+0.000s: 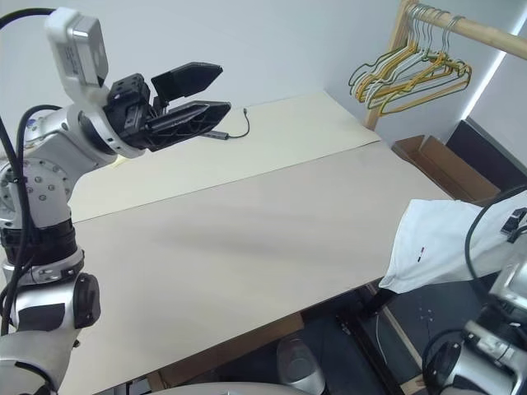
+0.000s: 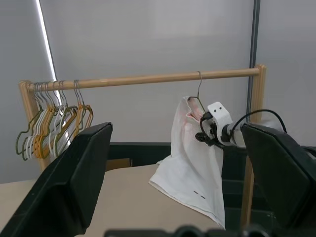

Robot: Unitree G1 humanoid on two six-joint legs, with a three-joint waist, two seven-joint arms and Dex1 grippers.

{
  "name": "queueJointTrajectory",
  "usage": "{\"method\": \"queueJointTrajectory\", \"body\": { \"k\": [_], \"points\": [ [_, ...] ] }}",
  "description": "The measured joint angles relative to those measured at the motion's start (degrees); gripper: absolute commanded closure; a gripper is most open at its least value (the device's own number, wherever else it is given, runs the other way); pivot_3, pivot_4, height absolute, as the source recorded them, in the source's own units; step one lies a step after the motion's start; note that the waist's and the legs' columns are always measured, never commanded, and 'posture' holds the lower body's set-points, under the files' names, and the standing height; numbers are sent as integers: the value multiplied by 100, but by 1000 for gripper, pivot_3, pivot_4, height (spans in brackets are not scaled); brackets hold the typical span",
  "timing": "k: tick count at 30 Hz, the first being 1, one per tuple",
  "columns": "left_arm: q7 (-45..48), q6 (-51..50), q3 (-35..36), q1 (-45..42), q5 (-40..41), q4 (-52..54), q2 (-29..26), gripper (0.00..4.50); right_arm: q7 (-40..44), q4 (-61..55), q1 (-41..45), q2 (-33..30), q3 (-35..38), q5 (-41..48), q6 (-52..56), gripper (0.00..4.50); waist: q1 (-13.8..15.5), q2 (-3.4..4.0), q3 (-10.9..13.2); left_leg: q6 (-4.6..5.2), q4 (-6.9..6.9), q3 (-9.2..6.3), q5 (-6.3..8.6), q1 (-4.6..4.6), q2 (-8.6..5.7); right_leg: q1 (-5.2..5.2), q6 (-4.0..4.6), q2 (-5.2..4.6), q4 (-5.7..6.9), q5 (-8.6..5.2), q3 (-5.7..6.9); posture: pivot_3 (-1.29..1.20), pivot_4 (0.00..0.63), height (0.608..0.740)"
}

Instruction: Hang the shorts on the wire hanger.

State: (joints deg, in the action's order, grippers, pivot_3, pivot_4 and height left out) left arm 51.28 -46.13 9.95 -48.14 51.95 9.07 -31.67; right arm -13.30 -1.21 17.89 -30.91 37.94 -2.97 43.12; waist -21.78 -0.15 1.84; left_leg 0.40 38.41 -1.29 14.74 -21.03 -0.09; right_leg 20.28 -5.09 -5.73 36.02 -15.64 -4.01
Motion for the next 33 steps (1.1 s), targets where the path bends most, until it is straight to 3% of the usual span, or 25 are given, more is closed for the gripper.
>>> {"method": "queueJointTrajectory", "body": {
  "k": [4, 8, 13, 16, 20, 25, 28, 33],
  "points": [
    [59, 2, -7, -5, -25, -2, -6, 0, -748, 32, -424, 364, -381, -528, -1512, 43, -47, 1, 0, 0, 0, 2, 0, 1, -2, 0, 1, -3, 2, 1, -4, -356, 0, 740],
    [92, 2, -9, -11, -33, -3, -18, 0, -1322, 99, -698, 341, -620, -1032, -2694, 43, -73, 0, 1, 0, -1, -1, 0, 5, -1, 0, 1, -1, 1, 1, -1, -353, 0, 740],
    [107, 46, -13, -15, -117, -3, -59, 0, -2184, 186, -1094, -319, -1278, -2427, -3858, 43, -98, -4, 3, 0, -2, 2, 0, 17, -2, -5, 1, 0, 0, 0, -5, -345, 0, 740],
    [71, 267, -9, 60, -277, 33, -63, 0, -1999, -303, -955, -419, -1661, -2683, -4250, 43, -153, -10, 7, -1, -13, 6, 0, 46, -1, -23, 1, 7, -2, 0, -22, -335, 0, 740],
    [15, 738, -77, 601, -694, 169, -59, 0, -686, -989, -15, -391, -2186, -1757, -4395, 43, -236, -33, 22, -2, -39, -7, 0, 90, 2, -93, 2, 16, -16, -1, -17, -307, 0, 740],
    [101, 1064, -201, 1333, -1199, 291, -430, 0, 1904, -1289, 804, -295, -2539, 719, -3586, 43, -159, -104, 53, -9, -42, -28, 4, 115, 21, -100, 12, 30, -29, 4, 3, -230, 0, 740],
    [309, 1359, -267, 2115, -1562, 591, -854, 0, 3789, -1148, 1027, -605, -2984, 1980, -2898, 43, -5, -104, 68, -15, -42, -25, 9, 98, 24, -75, 55, 23, -27, 29, -2, -171, 0, 740],
    [455, 1627, -192, 3197, -1862, 1176, -1249, 0, 5773, -383, 1479, -984, -3567, 2609, -2401, 43, 522, -112, 74, -15, -41, -19, 8, 53, 28, -5, 67, 24, -8, 35, -9, -75, 0, 740]
  ]
}}
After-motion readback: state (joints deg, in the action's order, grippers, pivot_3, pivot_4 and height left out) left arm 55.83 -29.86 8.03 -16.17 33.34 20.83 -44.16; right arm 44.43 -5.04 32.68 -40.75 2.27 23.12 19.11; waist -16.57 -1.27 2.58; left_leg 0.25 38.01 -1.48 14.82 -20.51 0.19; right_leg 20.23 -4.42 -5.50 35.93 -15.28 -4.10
